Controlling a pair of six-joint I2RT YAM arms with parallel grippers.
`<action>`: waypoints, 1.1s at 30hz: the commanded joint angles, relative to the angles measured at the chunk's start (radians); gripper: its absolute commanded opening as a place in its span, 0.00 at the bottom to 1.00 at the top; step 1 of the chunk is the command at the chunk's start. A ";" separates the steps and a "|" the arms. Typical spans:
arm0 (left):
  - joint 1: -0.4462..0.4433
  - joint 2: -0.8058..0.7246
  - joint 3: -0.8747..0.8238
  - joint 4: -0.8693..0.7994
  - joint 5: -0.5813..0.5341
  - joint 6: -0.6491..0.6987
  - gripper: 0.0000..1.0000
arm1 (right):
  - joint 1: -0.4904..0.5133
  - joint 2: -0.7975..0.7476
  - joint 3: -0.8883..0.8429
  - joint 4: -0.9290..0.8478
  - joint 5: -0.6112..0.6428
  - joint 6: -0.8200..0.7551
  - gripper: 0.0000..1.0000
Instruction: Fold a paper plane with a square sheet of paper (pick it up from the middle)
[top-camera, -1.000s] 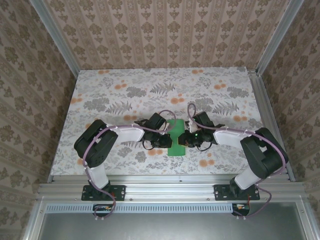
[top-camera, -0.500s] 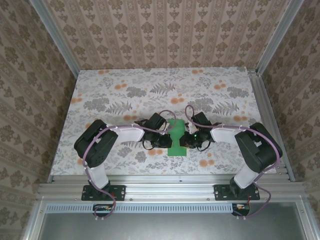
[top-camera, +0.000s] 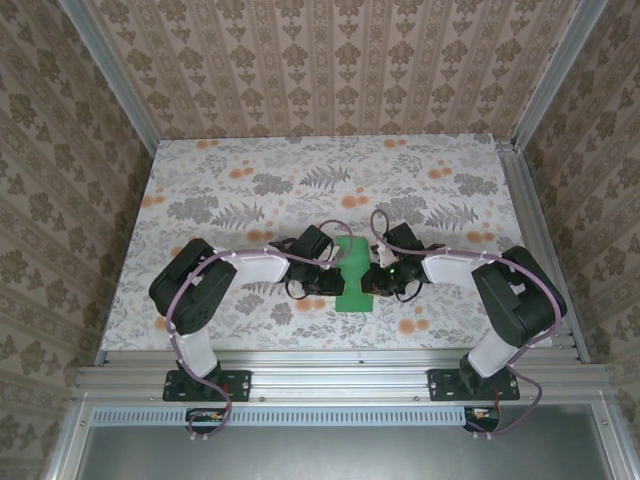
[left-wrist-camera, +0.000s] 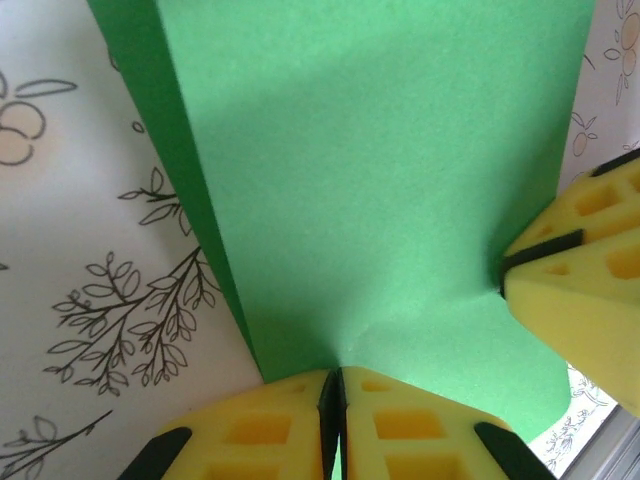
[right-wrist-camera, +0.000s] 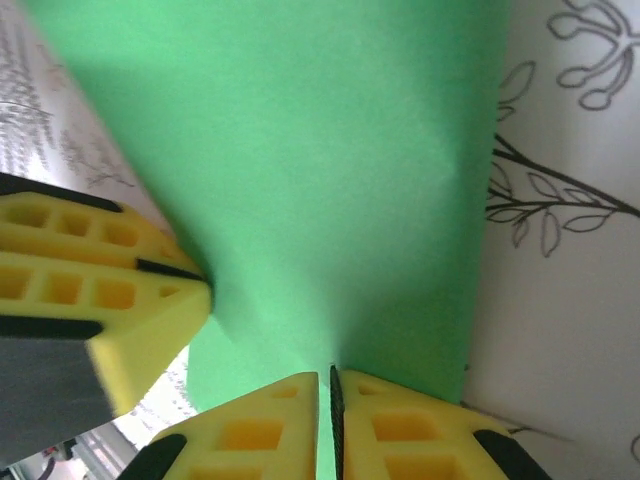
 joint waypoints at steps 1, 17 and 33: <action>-0.005 0.093 -0.034 -0.111 -0.106 0.035 0.13 | 0.013 -0.058 -0.019 0.055 -0.045 0.066 0.15; -0.007 0.114 -0.039 -0.121 -0.118 0.045 0.13 | 0.034 -0.010 -0.115 -0.007 -0.030 0.002 0.13; -0.008 0.116 -0.032 -0.135 -0.118 0.058 0.13 | 0.035 -0.135 -0.179 -0.119 -0.001 0.006 0.12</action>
